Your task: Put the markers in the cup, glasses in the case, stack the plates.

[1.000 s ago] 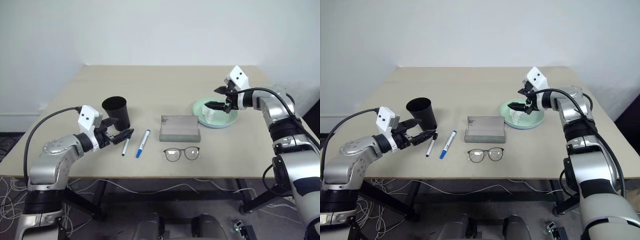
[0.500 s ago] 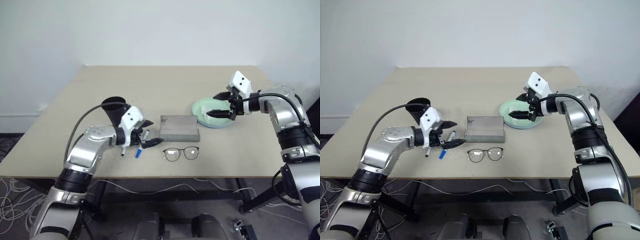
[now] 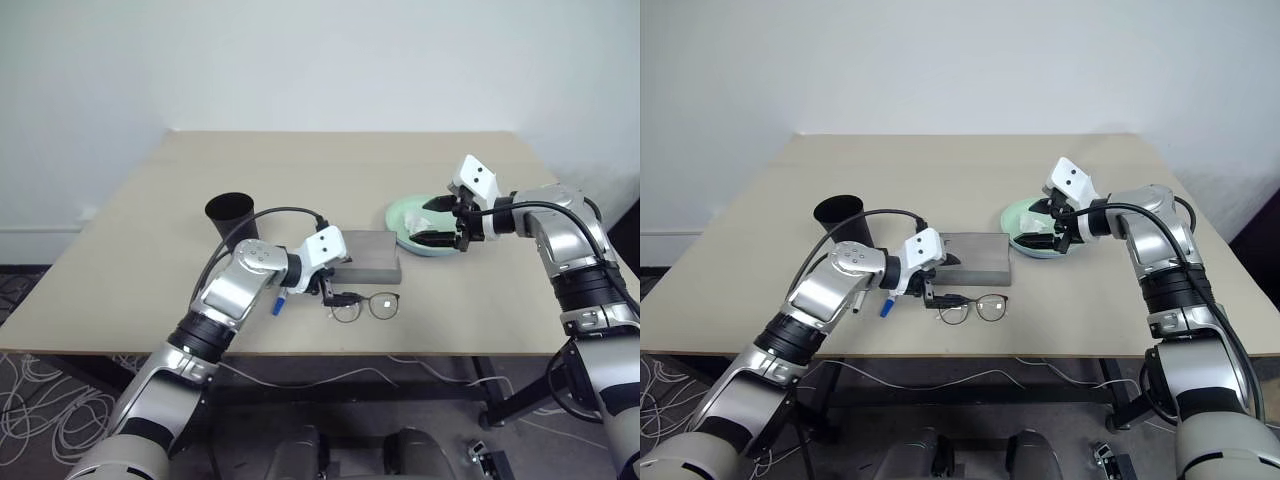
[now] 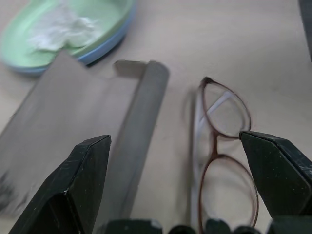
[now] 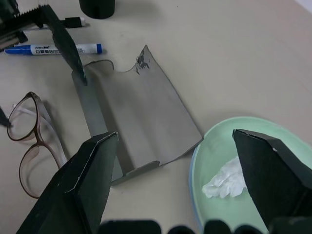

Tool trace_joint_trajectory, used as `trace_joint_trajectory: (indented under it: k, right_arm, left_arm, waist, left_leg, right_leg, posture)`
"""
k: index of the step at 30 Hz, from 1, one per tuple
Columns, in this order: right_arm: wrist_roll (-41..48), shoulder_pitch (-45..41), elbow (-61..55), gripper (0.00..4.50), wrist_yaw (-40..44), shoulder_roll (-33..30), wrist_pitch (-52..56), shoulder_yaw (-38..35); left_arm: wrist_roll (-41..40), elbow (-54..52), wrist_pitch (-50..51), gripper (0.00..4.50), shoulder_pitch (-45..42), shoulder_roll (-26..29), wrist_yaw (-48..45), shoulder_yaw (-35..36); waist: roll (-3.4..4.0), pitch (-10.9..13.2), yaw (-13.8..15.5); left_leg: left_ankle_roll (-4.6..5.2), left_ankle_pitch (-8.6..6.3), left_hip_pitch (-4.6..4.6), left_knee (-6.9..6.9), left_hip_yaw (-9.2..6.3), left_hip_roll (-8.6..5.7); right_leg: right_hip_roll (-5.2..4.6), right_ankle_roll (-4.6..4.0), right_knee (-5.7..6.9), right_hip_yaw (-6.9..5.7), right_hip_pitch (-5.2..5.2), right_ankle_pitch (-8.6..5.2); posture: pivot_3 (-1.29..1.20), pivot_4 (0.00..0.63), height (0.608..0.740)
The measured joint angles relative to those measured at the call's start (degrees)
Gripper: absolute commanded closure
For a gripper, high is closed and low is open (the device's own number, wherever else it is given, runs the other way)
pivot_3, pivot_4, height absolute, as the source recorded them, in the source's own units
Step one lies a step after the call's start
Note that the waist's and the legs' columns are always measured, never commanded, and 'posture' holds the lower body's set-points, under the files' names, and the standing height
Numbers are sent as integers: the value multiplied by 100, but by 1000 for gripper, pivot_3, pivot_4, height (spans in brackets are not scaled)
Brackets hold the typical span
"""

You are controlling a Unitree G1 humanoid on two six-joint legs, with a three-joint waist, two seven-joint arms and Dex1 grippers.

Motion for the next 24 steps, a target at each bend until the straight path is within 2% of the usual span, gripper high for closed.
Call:
trace_joint_trajectory:
  k: [17,20,22,24]
  right_arm:
    - [232,276,-567,415,-63,-64,415,-9]
    - [260,281,-571,361,-82,-64,427,-9]
    - [277,283,-580,361,-91,-64,431,-8]
    - [291,285,-600,361,-96,-64,435,-7]
  left_arm:
    - [562,424,-454,0,-35,-282,-351,-206]
    - [611,426,-482,607,-35,-331,-363,-207]
    - [636,428,-500,1232,-35,-360,-372,-207]
    - [686,428,-524,1232,-34,-365,-391,-218]
  waist:
    - [0,0,1]
    - [0,0,0]
    - [0,0,0]
    - [0,0,0]
  left_leg:
    - [1,0,0,9,-5,13]
    - [1,0,0,10,-5,13]
    - [1,0,0,10,-5,13]
    - [1,0,0,10,-5,12]
  right_leg:
    - [-2,0,4,-2,2,0]
    - [-2,1,4,-1,2,1]
    - [-1,1,4,-2,2,1]
    - [-1,1,4,-2,2,1]
  posture:
    - [0,0,700]
    - [0,0,700]
    - [0,0,700]
    - [0,0,700]
